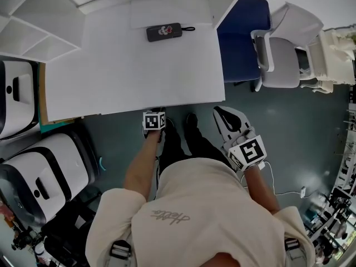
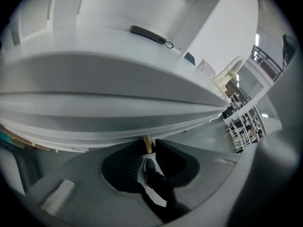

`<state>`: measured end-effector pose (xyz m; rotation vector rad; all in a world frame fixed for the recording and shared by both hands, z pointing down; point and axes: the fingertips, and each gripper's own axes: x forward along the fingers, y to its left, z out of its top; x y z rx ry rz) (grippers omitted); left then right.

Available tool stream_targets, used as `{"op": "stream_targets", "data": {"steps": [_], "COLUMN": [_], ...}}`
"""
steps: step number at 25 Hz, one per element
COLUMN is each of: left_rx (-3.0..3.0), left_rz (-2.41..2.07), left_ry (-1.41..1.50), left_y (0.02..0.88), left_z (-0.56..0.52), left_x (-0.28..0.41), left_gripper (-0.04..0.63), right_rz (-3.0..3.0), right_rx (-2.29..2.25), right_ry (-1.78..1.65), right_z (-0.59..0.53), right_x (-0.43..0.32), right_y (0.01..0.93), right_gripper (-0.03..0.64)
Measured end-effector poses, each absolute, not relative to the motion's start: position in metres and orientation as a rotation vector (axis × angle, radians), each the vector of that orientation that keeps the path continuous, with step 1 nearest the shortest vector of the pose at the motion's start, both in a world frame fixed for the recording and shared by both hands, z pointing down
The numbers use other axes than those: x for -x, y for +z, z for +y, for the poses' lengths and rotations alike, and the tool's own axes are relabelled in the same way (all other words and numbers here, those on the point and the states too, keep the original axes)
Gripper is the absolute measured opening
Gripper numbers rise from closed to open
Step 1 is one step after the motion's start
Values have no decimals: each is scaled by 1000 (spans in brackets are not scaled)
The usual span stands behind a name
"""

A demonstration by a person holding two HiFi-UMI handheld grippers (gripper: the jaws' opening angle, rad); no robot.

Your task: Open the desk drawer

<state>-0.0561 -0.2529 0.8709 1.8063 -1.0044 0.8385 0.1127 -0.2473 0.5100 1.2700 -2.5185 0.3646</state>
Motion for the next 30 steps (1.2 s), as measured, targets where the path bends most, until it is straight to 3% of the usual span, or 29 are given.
{"op": "stream_targets", "data": {"steps": [30], "left_rx": [-1653], "left_rz": [-990], "left_ry": [1026], "left_y": [871], "left_z": [-118], "left_x": [59], "left_gripper": [80], "right_rz": [-2685], "right_rx": [-969], "right_ry": [384], "right_z": [-229], "right_x": [-125], "right_y": [529], "right_gripper": [2]}}
